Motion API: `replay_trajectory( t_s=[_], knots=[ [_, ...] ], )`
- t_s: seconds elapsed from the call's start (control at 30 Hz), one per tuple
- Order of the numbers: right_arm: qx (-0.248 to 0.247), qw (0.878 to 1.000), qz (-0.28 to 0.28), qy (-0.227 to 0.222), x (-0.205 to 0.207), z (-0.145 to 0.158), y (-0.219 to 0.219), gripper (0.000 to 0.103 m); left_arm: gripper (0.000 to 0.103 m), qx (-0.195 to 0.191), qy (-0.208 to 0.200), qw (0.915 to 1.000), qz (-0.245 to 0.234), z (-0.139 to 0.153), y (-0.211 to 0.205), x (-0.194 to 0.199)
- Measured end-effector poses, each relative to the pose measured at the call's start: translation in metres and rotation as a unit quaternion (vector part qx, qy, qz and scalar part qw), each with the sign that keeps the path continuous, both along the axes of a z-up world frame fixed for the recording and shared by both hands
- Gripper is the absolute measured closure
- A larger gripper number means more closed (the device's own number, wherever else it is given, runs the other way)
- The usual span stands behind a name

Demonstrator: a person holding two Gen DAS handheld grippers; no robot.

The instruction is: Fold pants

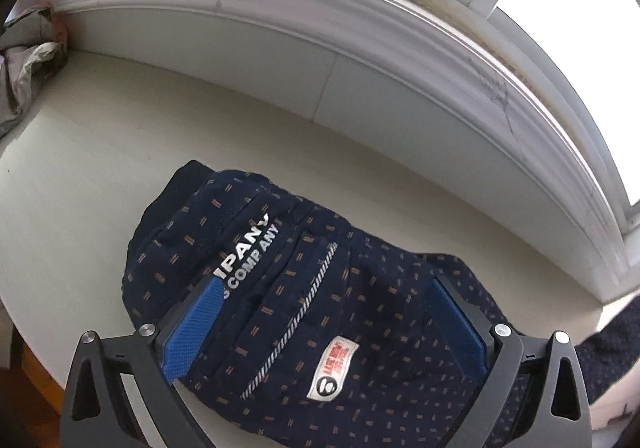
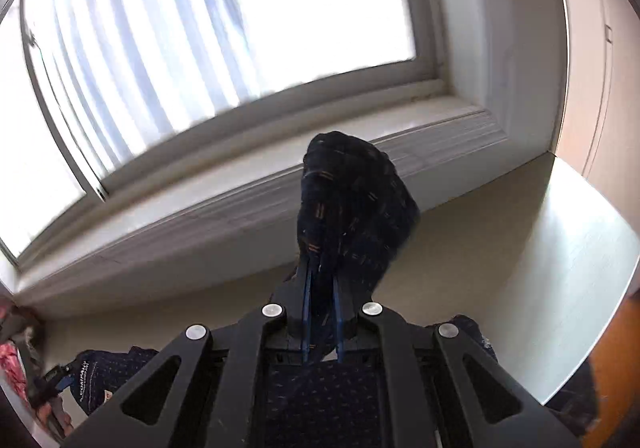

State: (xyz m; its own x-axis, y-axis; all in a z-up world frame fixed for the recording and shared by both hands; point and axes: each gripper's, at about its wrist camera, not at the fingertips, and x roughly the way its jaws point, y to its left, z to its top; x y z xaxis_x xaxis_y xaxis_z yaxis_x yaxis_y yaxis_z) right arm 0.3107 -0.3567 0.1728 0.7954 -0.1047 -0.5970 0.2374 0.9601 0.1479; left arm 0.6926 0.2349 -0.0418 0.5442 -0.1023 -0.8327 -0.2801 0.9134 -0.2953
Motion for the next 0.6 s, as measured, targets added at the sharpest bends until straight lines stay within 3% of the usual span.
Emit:
replay_trajectory(
  t_s=[0.07, 0.1, 0.2, 0.33, 0.47, 0.6],
  knots=[
    [0.018, 0.999, -0.031, 0.005, -0.026, -0.031, -0.021, 0.098, 0.0, -0.005, 0.003, 1.0, 0.003, 0.002, -0.006, -0.011],
    [0.042, 0.997, -0.057, 0.032, -0.035, -0.059, -0.043, 0.098, 0.0, -0.007, 0.006, 0.9999, 0.004, 0.006, -0.007, -0.02],
    [0.131, 0.977, -0.131, 0.108, -0.072, -0.144, -0.095, 0.098, 0.0, -0.009, 0.015, 0.9998, 0.011, 0.013, -0.001, -0.027],
    [0.208, 0.953, -0.161, 0.147, -0.107, -0.207, -0.12, 0.096, 0.0, 0.0, 0.024, 0.9996, 0.018, 0.006, -0.001, -0.031],
    [0.201, 0.95, -0.176, 0.165, -0.115, -0.207, -0.127, 0.08, 0.0, 0.006, 0.025, 0.9994, 0.023, 0.007, 0.008, -0.046],
    [0.133, 0.957, -0.188, 0.176, -0.106, -0.172, -0.125, 0.078, 0.0, 0.01, 0.017, 0.9994, 0.027, 0.012, 0.004, -0.048]
  ],
)
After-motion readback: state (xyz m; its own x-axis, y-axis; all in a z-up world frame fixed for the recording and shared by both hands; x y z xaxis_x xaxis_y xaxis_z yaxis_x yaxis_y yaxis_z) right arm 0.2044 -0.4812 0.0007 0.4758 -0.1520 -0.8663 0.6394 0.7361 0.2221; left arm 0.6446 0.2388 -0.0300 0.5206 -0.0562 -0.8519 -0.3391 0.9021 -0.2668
